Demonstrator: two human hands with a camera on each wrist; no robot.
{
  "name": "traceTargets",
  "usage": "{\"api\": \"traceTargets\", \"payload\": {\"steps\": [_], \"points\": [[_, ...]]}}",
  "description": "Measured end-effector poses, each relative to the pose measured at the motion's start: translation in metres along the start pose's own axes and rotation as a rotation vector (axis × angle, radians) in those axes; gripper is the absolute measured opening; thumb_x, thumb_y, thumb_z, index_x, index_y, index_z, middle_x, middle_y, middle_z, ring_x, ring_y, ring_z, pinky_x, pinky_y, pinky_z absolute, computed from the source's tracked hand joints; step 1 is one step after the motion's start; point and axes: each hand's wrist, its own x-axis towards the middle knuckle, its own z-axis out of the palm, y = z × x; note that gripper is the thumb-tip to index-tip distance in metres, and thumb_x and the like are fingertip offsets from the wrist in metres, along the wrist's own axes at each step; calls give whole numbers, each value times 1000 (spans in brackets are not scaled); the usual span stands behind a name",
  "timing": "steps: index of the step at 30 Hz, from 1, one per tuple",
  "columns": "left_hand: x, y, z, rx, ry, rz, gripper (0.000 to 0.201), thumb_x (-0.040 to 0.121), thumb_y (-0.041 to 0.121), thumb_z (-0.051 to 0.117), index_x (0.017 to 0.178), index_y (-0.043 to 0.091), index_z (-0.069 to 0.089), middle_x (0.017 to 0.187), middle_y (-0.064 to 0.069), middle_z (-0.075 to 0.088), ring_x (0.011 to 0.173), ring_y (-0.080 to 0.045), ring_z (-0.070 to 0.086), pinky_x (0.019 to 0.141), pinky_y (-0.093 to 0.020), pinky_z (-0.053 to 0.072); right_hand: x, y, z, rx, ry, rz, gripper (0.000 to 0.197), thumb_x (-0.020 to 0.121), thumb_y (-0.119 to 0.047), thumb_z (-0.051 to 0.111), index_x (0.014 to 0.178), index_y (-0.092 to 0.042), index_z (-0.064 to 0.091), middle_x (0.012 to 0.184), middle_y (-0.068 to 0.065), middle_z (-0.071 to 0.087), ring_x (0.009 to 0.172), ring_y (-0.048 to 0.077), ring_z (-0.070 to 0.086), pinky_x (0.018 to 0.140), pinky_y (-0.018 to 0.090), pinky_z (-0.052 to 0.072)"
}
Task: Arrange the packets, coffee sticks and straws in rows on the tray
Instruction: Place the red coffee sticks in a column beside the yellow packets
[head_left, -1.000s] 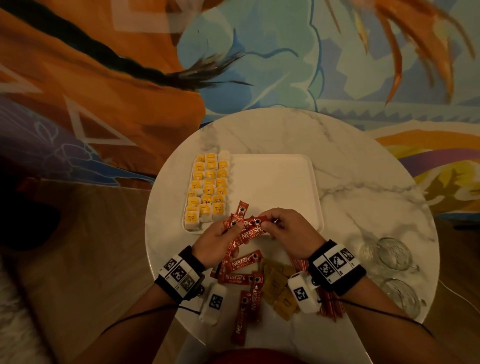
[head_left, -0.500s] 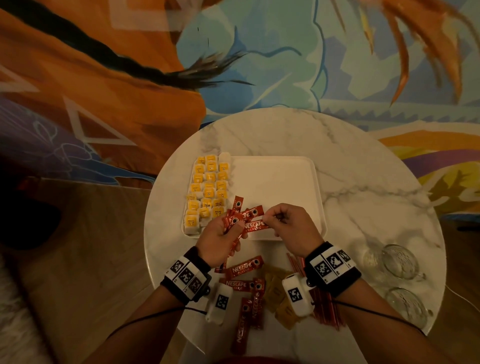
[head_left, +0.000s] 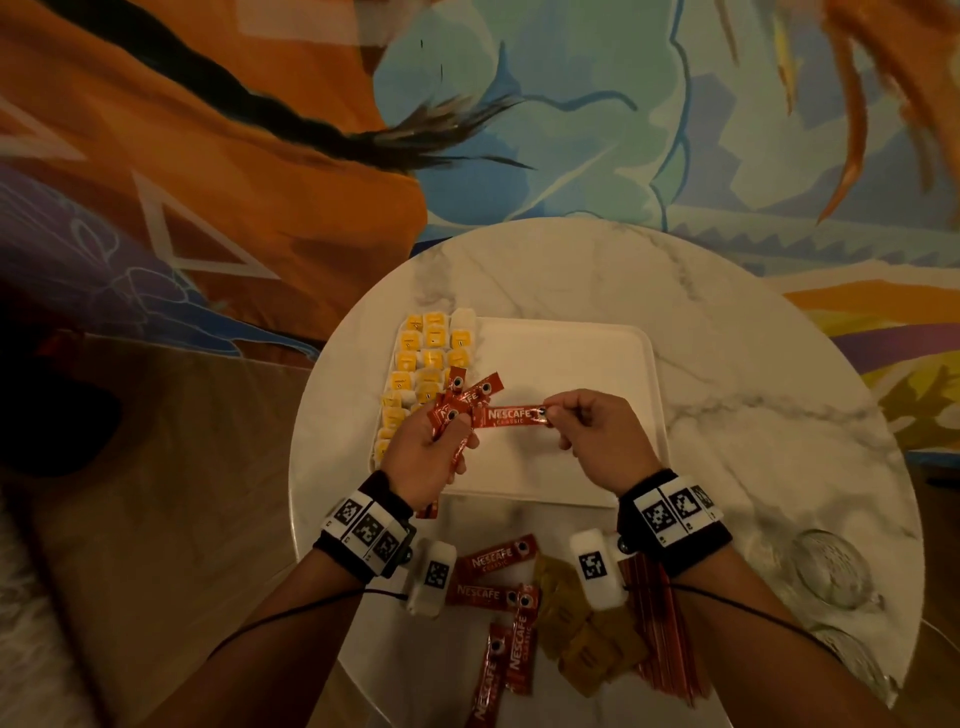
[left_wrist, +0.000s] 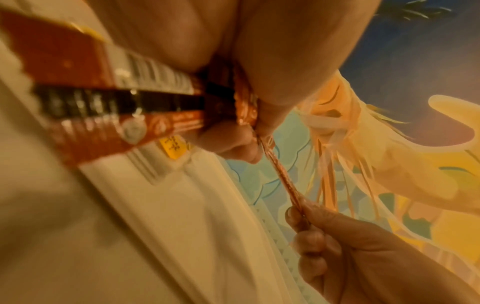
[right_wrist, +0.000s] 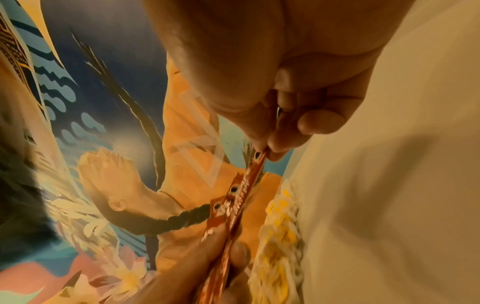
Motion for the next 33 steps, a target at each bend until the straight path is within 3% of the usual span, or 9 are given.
{"api": "traceTargets", "payload": {"steps": [4,6,10,13,16,24,27,30,33], "points": [[12,3,-14,-56,76,-64,19,103,24,51,108,12,65,81,-7,70,54,-15,62,46,-26,47,51,-10,-6,-47,117,5,9,93,-9,64,90,-10,73,79,3,72,52,1,59,52,11,45],[16,5,-20,-57,89,-71,18,102,24,52,106,13,66,82,-7,71,55,-15,60,47,-26,49,82,-11,-5,-78,158,38,10,92,-9,64,86,-11,72,80,5,72,55,7,60,54,11,47],[20,7,-26,-43,97,-81,19,102,25,52,104,12,66,83,-8,73,55,-14,60,49,-27,49,133,-5,2,-193,171,129,18,88,-20,65,71,-22,73,79,7,74,71,26,69,70,34,58],[21,8,-28,-64,85,-76,19,102,24,52,106,10,65,87,-15,73,56,-17,59,48,-27,48,155,0,10,-291,164,177,18,88,-27,66,85,-14,78,81,9,75,79,29,71,75,36,59],[22,8,-30,-75,69,-78,19,102,25,52,107,12,65,90,-17,72,60,-20,59,51,-30,48,166,-1,17,-338,160,193,20,88,-28,68,89,-12,80,83,9,76,79,27,72,76,35,59],[24,12,-34,-98,39,-85,20,102,26,53,105,12,66,82,-8,72,65,-25,58,62,-38,48,182,5,28,-450,131,255,26,84,-33,66,77,-10,77,76,6,75,72,24,72,71,37,62],[24,16,-35,-113,25,-102,20,102,28,53,104,14,68,83,-9,73,66,-25,59,66,-39,49,177,4,25,-554,122,246,30,87,-36,65,85,-8,76,83,7,75,76,25,71,72,33,60],[26,18,-36,-79,-7,-101,22,102,30,52,104,15,68,85,-7,74,64,-21,60,61,-34,51,167,-5,20,-543,171,181,31,90,-37,65,102,-9,71,100,1,71,93,23,67,83,30,53],[27,21,-34,-65,-62,-109,23,102,29,52,105,13,68,84,-5,73,61,-18,60,55,-29,50,143,-27,21,-282,67,56,22,92,-37,63,93,-17,73,86,1,74,70,15,64,71,32,52]]}}
